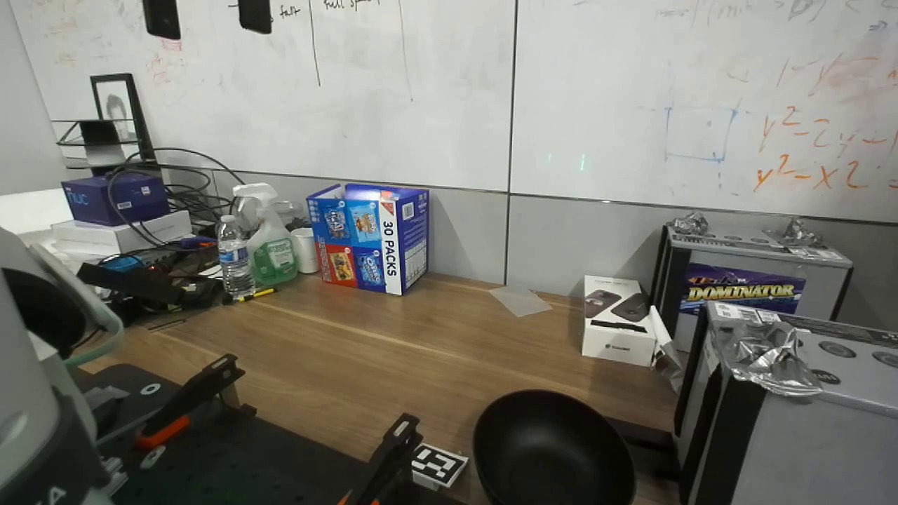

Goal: Put the left and right ropes in the box respectively

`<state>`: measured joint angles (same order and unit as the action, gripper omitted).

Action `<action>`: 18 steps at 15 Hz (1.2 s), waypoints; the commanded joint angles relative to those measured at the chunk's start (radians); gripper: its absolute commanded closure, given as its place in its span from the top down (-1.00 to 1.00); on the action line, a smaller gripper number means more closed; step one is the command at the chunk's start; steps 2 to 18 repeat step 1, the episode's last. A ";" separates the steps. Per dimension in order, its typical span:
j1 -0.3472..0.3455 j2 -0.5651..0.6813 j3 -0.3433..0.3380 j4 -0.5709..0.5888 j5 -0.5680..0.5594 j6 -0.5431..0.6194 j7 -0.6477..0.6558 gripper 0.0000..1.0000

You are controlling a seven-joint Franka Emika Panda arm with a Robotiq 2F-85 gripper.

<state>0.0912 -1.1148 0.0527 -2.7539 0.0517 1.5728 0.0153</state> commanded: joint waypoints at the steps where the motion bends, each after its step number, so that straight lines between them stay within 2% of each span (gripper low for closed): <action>1: -0.007 0.001 0.004 0.002 0.004 -0.002 -0.005 1.00; 18: -0.007 0.001 0.004 0.002 0.004 -0.002 -0.005 1.00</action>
